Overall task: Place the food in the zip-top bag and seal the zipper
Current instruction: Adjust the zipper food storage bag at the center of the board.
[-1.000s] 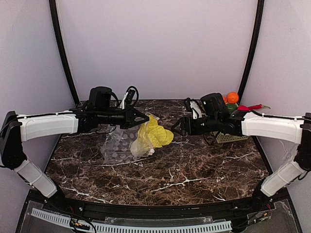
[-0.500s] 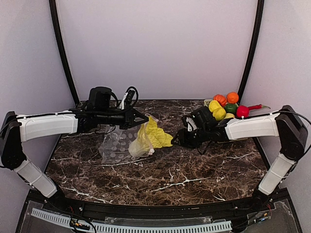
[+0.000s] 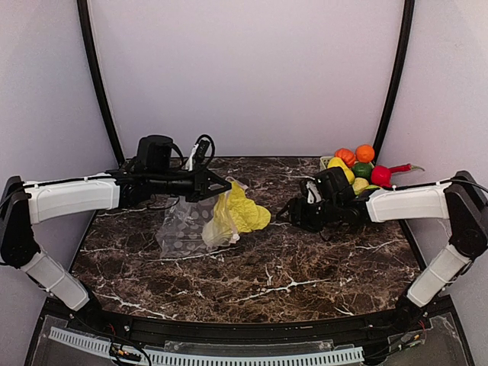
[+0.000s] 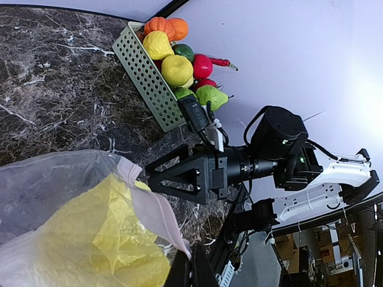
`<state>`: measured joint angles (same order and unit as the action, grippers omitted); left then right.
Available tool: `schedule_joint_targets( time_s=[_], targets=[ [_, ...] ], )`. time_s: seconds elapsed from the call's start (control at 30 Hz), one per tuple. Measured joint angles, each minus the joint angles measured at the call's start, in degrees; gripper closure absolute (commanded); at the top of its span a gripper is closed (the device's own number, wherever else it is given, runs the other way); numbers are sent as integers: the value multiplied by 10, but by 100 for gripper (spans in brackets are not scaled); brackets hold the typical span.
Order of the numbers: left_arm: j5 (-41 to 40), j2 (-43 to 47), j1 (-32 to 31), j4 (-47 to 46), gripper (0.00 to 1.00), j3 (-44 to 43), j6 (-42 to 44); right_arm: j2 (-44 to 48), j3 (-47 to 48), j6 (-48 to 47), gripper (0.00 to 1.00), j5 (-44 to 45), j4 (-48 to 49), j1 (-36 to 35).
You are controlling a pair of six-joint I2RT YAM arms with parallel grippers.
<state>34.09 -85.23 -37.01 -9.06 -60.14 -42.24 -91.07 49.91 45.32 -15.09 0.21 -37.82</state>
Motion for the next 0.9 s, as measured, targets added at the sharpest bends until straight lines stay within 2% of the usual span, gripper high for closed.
schedule_joint_targets(
  time_s=[0.2,0.57,0.9],
  targets=[
    [4,0,2,0,99,0,0,24,-5,-7,36,3,3,12],
    [18,0,2,0,99,0,0,-86,73,-46,39,-51,6,-7],
    [26,0,2,0,99,0,-1,-114,118,-73,44,-137,59,-41]
  ],
)
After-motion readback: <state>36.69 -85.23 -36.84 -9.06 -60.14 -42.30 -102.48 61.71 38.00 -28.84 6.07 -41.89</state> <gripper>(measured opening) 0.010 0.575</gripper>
